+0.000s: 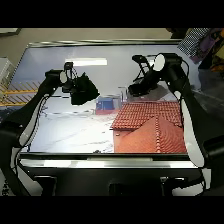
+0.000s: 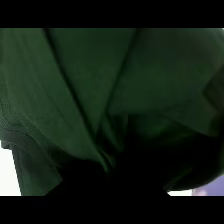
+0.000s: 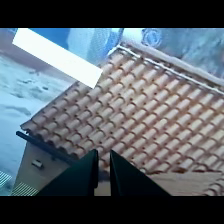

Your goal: Fold the clothes and pants, and hang the long-sleeved shirts on hangers.

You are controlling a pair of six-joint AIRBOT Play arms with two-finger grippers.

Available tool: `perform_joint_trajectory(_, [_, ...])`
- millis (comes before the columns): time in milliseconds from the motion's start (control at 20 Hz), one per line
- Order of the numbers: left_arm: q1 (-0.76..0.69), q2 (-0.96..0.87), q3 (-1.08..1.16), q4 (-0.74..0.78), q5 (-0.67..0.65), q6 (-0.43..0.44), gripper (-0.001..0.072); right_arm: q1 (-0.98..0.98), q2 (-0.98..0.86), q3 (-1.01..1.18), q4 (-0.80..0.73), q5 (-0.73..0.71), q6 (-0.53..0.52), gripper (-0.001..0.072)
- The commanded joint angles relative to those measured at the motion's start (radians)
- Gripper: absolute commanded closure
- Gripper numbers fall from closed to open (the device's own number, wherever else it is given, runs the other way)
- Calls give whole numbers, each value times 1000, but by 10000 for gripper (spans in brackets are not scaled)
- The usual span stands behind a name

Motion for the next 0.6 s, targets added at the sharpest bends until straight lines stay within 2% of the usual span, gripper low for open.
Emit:
perform_joint_trajectory(0, [-12, 6, 13, -19, -101, 84, 689, 0, 3, 0, 0, 14, 42, 596])
perform_joint_trajectory(100, [-36, 77, 13, -77, -185, 145, 690, 0, 13, 0, -15, 51, 64, 596])
perform_joint_trajectory(300, [-123, 202, 13, -301, -288, 146, 690, 0, 75, 0, -81, 135, 68, 595])
perform_joint_trajectory(450, [-256, 224, 13, -443, -294, 146, 690, 0, 145, 0, -195, 218, 74, 594])
perform_joint_trajectory(550, [-357, 213, 13, -486, -249, 136, 690, 0, 202, 0, -283, 272, 83, 594])
